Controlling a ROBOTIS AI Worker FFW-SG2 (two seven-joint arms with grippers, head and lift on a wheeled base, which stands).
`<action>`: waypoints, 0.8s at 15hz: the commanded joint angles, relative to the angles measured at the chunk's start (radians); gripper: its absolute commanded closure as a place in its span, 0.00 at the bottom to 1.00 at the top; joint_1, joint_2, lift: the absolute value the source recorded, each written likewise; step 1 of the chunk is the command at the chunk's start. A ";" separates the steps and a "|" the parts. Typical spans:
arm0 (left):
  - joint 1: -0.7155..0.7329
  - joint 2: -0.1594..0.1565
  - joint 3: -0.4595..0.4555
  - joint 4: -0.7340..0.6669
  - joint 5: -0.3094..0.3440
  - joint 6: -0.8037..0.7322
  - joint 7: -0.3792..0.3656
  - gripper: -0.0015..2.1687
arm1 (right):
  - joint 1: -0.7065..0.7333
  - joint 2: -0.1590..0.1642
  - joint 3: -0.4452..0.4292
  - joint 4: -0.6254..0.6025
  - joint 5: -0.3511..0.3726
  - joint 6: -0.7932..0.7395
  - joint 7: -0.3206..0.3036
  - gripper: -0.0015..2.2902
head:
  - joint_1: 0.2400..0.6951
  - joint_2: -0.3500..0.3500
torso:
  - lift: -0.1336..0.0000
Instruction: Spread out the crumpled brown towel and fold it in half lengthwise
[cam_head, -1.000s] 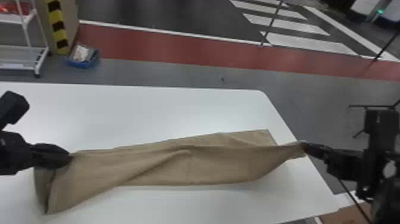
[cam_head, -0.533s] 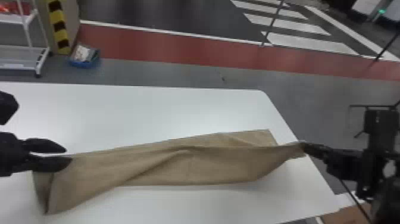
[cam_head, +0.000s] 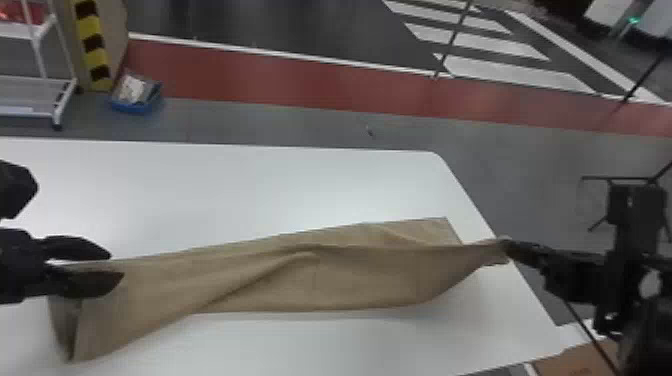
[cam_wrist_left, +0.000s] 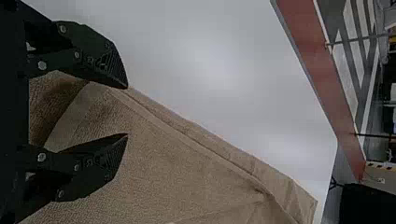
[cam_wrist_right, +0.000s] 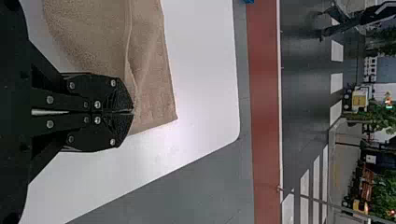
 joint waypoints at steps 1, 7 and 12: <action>-0.001 0.000 -0.001 0.000 -0.005 0.000 0.000 0.27 | 0.000 0.000 -0.012 -0.004 -0.006 0.001 0.004 0.52 | 1.00 0.04 | 0.07; -0.013 0.000 -0.023 0.037 -0.028 -0.006 0.009 0.34 | 0.002 0.002 -0.007 -0.001 -0.006 0.001 0.004 0.52 | 1.00 0.03 | 0.07; -0.016 0.004 -0.012 0.035 -0.020 -0.025 0.021 0.38 | -0.004 0.002 -0.005 0.004 0.001 -0.002 0.003 0.52 | 1.00 0.04 | 0.07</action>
